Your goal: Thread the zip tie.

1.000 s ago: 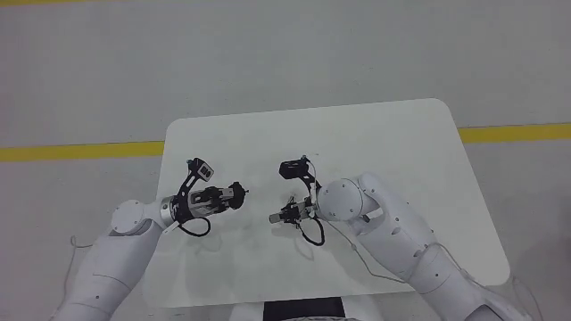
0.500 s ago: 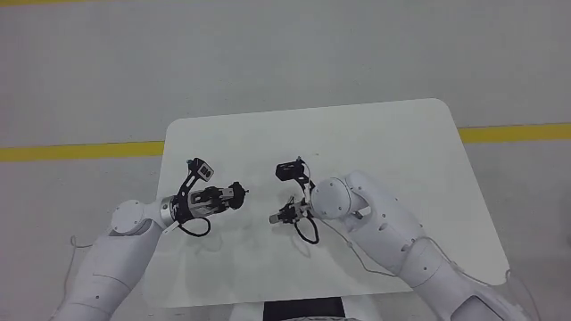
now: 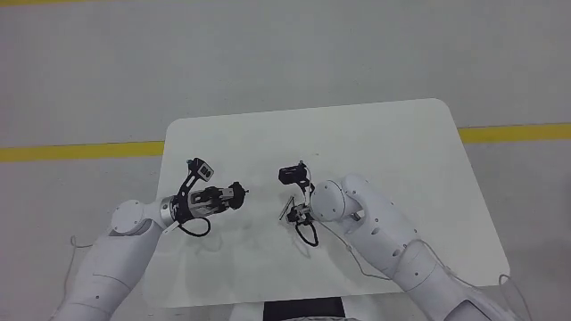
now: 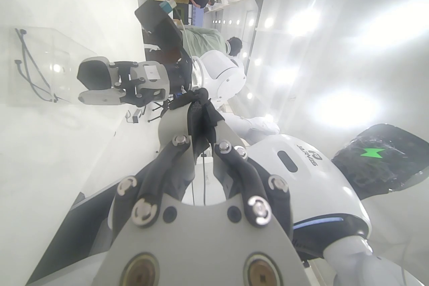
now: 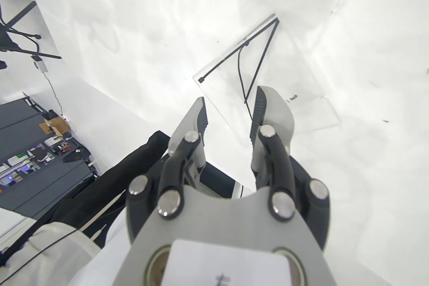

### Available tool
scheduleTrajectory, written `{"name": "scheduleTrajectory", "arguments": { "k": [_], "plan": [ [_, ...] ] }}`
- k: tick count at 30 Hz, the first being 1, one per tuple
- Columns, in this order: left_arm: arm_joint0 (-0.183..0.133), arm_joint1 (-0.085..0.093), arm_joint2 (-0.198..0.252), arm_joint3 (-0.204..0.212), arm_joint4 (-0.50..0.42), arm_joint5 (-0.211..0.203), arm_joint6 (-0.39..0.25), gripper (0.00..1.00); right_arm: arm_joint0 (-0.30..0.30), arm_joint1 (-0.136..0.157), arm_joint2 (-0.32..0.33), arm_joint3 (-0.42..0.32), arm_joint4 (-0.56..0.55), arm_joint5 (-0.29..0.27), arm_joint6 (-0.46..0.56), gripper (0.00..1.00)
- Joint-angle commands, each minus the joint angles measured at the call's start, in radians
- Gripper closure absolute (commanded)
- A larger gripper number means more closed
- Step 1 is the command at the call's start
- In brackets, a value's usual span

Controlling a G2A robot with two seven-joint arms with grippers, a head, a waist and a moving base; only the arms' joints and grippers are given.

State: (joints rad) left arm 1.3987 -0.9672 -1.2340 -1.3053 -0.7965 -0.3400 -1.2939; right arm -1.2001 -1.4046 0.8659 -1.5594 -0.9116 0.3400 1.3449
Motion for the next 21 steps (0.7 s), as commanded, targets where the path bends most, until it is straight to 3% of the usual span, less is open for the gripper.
{"name": "scheduleTrajectory", "arguments": {
  "k": [1, 15, 21],
  "plan": [
    [0.000, 0.000, 0.000, 0.000, 0.000, 0.000, 0.000, 1.00, -0.003, -0.006, 0.003, 0.003, -0.018, 0.000, 0.027, 0.75],
    [0.000, 0.000, 0.000, 0.000, 0.000, 0.000, 0.000, 1.00, -0.016, -0.025, 0.015, 0.021, -0.087, 0.000, 0.045, 0.71],
    [0.000, 0.000, 0.000, 0.000, 0.000, 0.000, 0.000, 1.00, -0.016, -0.040, 0.010, 0.028, -0.142, 0.000, 0.045, 0.78]
  ]
}}
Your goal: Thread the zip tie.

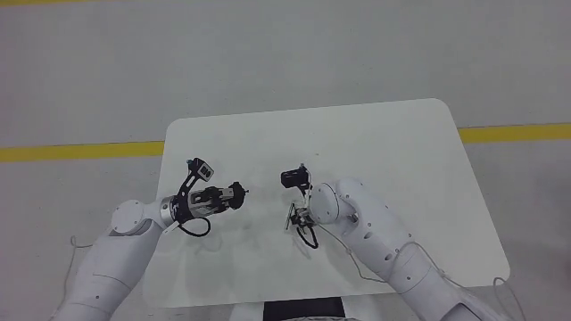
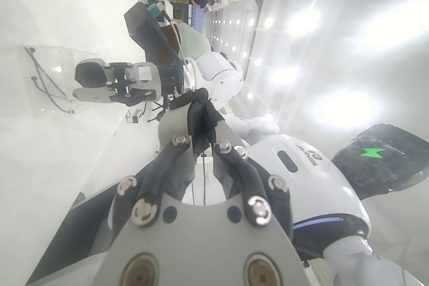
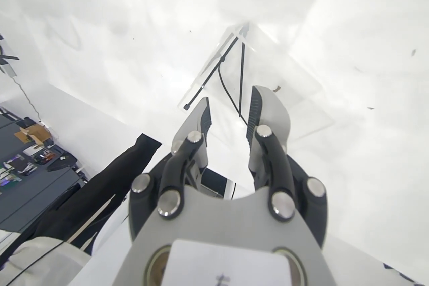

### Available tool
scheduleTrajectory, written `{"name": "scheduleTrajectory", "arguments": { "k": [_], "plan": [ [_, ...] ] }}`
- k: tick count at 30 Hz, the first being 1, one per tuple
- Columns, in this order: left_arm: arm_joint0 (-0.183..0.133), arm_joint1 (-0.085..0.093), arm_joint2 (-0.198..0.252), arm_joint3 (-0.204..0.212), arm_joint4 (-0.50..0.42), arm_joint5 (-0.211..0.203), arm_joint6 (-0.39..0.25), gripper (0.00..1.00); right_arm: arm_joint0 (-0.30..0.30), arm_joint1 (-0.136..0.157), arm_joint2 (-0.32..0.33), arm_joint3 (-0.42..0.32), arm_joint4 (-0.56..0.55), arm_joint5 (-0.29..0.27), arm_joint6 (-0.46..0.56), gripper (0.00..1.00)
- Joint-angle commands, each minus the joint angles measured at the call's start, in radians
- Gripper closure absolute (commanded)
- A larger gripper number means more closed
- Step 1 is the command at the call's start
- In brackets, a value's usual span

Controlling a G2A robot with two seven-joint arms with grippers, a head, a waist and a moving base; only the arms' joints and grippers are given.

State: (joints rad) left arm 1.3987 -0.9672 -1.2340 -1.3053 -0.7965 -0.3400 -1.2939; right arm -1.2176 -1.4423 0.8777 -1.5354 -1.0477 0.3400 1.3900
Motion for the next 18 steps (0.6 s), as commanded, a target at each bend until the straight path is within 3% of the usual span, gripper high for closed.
{"name": "scheduleTrajectory", "arguments": {
  "k": [1, 10, 18],
  "plan": [
    [0.000, 0.000, 0.000, 0.000, 0.000, 0.000, 0.000, 1.00, 0.003, -0.007, -0.005, 0.010, -0.015, 0.000, 0.000, 0.78],
    [0.000, 0.000, 0.000, 0.000, 0.000, 0.000, 0.000, 1.00, 0.020, -0.037, -0.026, 0.064, -0.066, 0.000, -0.004, 0.78],
    [0.000, 0.000, 0.000, 0.000, 0.000, 0.000, 0.000, 1.00, 0.021, -0.066, -0.036, 0.098, -0.135, 0.000, -0.008, 0.85]
  ]
}}
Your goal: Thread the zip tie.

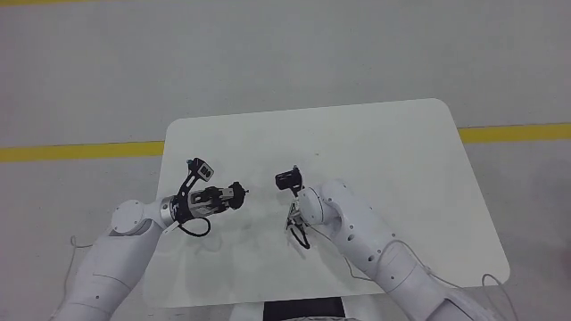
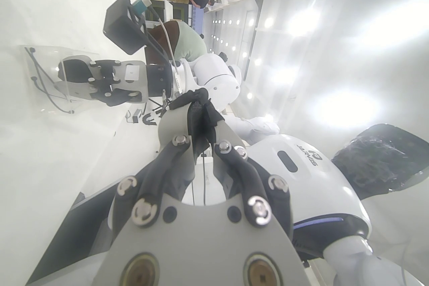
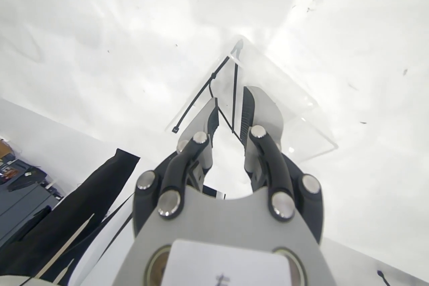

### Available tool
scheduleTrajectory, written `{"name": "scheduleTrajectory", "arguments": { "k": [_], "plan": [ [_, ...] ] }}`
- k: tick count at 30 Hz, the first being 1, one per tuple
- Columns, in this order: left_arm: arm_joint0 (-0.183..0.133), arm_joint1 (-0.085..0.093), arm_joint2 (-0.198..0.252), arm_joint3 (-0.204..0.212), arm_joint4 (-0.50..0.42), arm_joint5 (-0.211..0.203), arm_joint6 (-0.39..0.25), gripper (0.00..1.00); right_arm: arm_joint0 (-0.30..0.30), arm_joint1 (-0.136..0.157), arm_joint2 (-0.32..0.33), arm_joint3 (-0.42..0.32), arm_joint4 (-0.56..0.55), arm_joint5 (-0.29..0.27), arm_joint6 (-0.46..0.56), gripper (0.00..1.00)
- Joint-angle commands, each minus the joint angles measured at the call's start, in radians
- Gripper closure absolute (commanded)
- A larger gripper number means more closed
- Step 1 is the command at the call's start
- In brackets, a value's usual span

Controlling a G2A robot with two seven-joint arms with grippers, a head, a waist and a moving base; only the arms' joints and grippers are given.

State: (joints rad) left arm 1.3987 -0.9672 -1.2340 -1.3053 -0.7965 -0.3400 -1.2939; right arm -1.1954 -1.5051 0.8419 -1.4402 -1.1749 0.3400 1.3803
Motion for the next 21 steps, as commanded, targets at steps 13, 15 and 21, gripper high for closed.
{"name": "scheduleTrajectory", "arguments": {
  "k": [13, 15, 21],
  "plan": [
    [0.000, 0.000, 0.000, 0.000, 0.000, 0.000, 0.000, 1.00, -0.008, -0.035, 0.002, 0.013, -0.064, 0.000, 0.010, 0.87],
    [0.000, 0.000, 0.000, 0.000, 0.000, 0.000, 0.000, 1.00, -0.007, -0.038, -0.001, 0.018, -0.069, 0.000, 0.010, 0.87],
    [0.000, 0.000, 0.000, 0.000, 0.000, 0.000, 0.000, 1.00, -0.007, -0.046, -0.005, 0.037, -0.095, 0.000, 0.010, 0.87]
  ]
}}
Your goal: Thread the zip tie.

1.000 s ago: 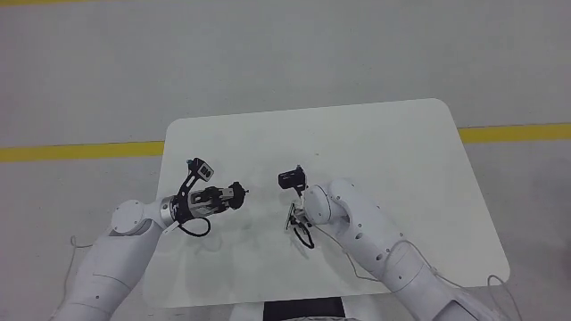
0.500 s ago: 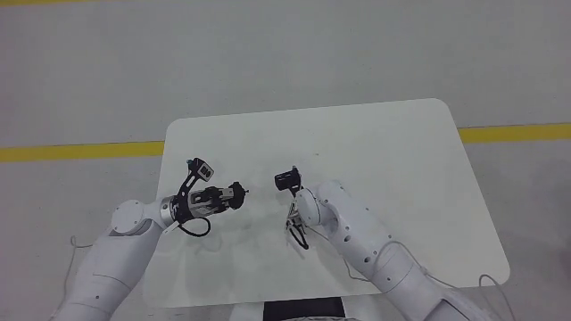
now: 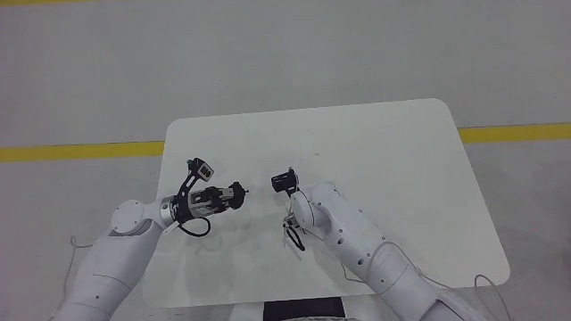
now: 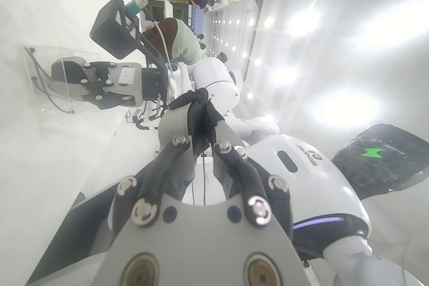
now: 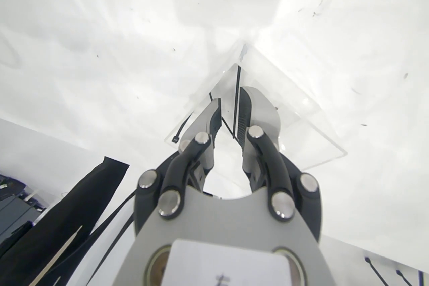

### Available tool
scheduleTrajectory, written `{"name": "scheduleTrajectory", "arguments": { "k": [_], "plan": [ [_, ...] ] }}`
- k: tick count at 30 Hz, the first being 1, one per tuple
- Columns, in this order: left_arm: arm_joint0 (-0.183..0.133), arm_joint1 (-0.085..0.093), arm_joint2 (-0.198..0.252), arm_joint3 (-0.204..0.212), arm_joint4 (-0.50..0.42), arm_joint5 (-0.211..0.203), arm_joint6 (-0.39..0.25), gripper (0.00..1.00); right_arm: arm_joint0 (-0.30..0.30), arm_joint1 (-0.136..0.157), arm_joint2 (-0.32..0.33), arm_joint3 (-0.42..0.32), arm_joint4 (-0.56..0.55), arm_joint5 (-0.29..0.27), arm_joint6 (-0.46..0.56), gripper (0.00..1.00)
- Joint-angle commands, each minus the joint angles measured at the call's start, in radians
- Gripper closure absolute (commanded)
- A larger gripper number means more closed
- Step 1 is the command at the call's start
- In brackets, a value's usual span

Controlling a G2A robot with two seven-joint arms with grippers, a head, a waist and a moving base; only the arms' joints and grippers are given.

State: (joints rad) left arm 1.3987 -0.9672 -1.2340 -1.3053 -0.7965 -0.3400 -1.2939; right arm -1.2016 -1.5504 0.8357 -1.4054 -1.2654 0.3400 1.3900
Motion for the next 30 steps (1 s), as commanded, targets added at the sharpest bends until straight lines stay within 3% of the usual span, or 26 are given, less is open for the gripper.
{"name": "scheduleTrajectory", "arguments": {
  "k": [1, 4, 7, 16, 30],
  "plan": [
    [0.000, 0.000, 0.000, 0.000, 0.000, 0.000, 0.000, 1.00, -0.002, -0.002, 0.002, 0.003, -0.008, 0.000, 0.000, 0.87],
    [0.000, 0.000, 0.000, 0.000, 0.000, 0.000, 0.000, 1.00, -0.006, -0.006, 0.006, 0.005, -0.016, 0.000, 0.000, 0.88],
    [0.000, 0.000, 0.000, 0.000, 0.000, 0.000, 0.000, 1.00, -0.008, -0.009, 0.009, 0.008, -0.024, 0.000, 0.000, 1.00],
    [0.000, 0.000, 0.000, 0.000, 0.000, 0.000, 0.000, 1.00, -0.026, -0.012, 0.027, -0.028, -0.039, 0.000, 0.000, 1.00],
    [0.000, 0.000, 0.000, 0.000, 0.000, 0.000, 0.000, 1.00, -0.066, 0.005, 0.051, -0.110, -0.043, 0.000, 0.000, 1.00]
  ]
}}
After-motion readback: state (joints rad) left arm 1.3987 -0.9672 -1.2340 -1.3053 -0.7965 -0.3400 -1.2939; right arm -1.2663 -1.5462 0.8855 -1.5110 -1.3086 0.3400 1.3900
